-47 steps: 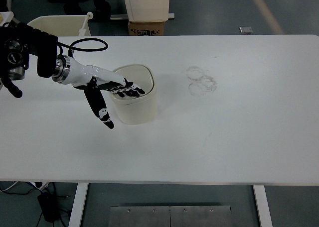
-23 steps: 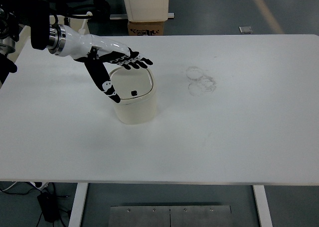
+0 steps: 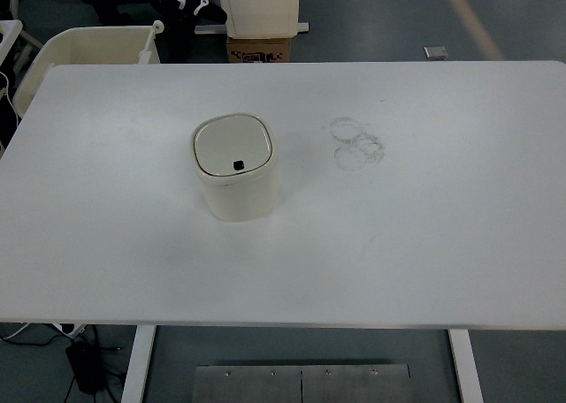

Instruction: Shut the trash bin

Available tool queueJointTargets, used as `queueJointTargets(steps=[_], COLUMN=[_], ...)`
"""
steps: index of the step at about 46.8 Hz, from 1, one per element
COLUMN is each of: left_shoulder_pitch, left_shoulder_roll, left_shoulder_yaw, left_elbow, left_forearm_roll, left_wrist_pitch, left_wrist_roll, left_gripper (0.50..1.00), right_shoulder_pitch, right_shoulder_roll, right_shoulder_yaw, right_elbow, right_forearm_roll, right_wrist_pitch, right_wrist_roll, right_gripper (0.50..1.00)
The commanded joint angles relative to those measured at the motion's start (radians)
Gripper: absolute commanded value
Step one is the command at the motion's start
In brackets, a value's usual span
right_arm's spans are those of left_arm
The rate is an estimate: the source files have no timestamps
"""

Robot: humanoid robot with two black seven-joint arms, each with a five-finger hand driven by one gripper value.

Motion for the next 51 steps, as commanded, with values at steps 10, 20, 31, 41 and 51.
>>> queueJointTargets(steps=[10,20,31,41,51], left_shoulder_pitch=[0.206,0.337,0.469,0.55,0.601], left_shoulder_roll=[-0.009,-0.038,-0.141,-0.227,-0.299], left_shoulder_yaw=[-0.102,-0.182,-0.298,-0.393,-0.47], left_elbow=[0.234,0.341,0.494,0.626,0.715], left_forearm_roll=[-0.276,-0.317,-0.397,-0.426,-0.437], left_wrist_pitch=[0.013,0.011,0.016,0.013,0.008], left_wrist_roll=[-0.006,-0.093,-0.108,-0.111,-0.114], left_gripper=[1.0,1.0,1.0,1.0,1.0], right_shoulder_pitch=[0.0,0.0,0.0,0.0,0.0], right_shoulder_roll=[0.0,0.0,0.0,0.0,0.0], right_shoulder_yaw=[0.001,-0.001,-0.001,0.001,0.002], right_elbow=[0.0,0.0,0.0,0.0,0.0], right_forearm_roll=[0.0,0.0,0.0,0.0,-0.002], right_wrist_pitch=[0.0,0.0,0.0,0.0,0.0], right_wrist_roll=[0.0,0.0,0.0,0.0,0.001], right_gripper=[0.993,0.993,0.993,0.993,0.993])
